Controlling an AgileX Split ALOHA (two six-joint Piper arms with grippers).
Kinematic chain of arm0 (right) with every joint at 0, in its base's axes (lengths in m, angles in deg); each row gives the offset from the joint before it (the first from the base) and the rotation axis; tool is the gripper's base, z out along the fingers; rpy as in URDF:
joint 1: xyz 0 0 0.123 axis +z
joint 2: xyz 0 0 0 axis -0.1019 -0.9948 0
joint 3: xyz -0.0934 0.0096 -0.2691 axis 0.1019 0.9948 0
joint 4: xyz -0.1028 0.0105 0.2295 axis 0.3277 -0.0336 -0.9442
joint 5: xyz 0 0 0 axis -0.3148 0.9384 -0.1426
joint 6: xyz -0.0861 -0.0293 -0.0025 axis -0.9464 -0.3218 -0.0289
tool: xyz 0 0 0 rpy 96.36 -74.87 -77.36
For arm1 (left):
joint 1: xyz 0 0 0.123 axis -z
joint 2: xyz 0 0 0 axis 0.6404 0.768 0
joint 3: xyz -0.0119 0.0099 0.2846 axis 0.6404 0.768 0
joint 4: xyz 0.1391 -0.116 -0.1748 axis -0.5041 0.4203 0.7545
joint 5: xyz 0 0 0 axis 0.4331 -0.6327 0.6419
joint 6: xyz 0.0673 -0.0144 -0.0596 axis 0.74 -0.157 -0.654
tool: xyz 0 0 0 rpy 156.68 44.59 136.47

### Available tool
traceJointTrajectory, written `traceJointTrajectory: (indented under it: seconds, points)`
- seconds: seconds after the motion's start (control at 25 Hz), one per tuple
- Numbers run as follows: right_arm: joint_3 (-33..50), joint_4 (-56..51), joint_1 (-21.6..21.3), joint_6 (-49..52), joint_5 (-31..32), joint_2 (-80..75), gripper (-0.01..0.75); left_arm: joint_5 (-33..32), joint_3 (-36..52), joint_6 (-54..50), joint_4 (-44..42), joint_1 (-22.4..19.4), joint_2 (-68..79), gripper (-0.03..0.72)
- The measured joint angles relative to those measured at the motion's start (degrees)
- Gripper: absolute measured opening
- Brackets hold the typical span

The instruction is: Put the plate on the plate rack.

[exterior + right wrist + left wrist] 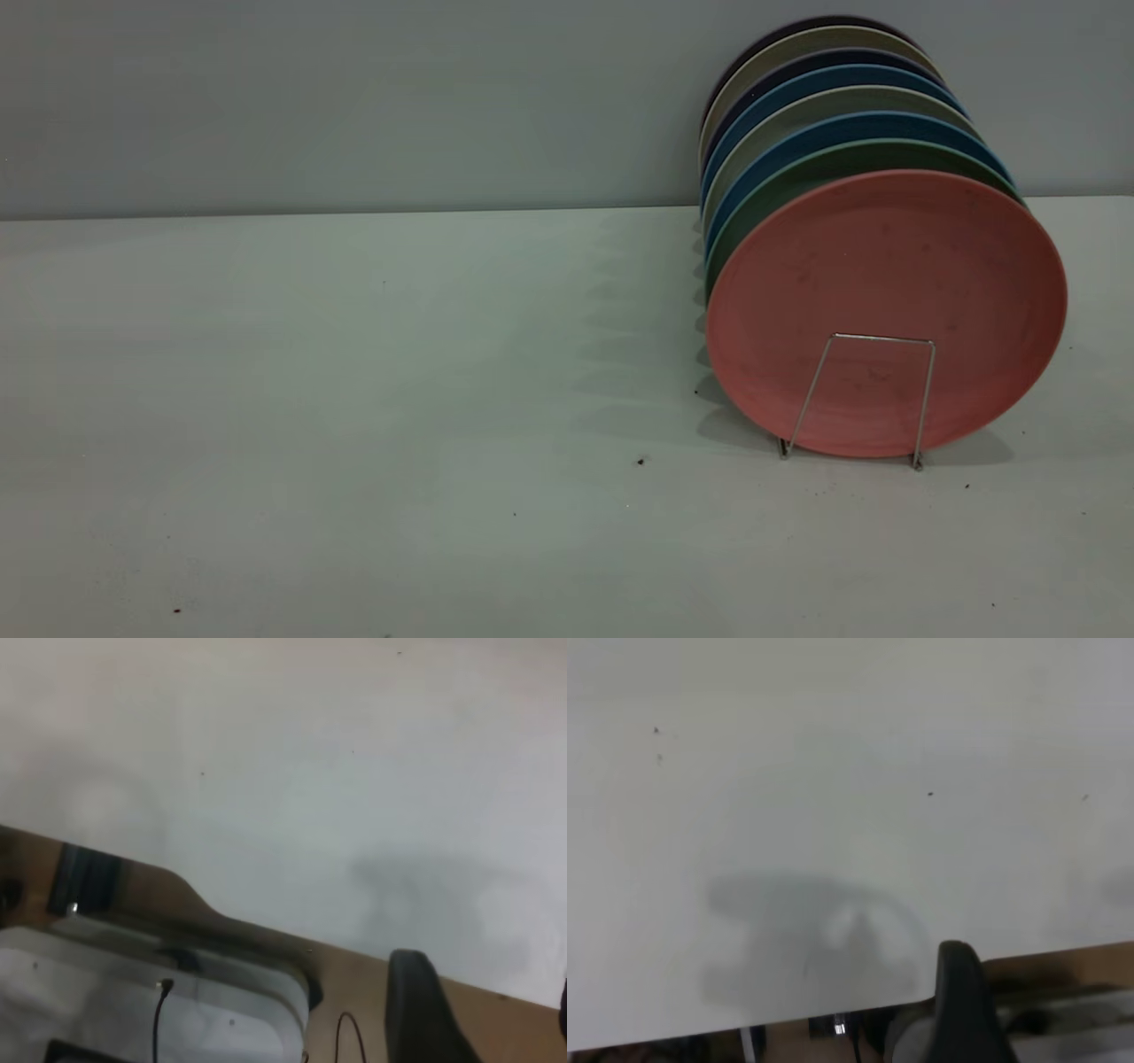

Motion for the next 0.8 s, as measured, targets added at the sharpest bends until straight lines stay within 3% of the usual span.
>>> traceJointTrajectory:
  seconds: [0.44,0.8]
  points:
    - [11.1,2.4,0.0,0.4,0.1,22.4,0.399,-8.2,9.7,-3.1,0.2,0.0,-23.4,0.497]
    - [18.6,3.7,2.8,1.1,-3.9,33.5,0.399,-8.5,11.8,-3.3,1.4,0.0,-31.9,0.497]
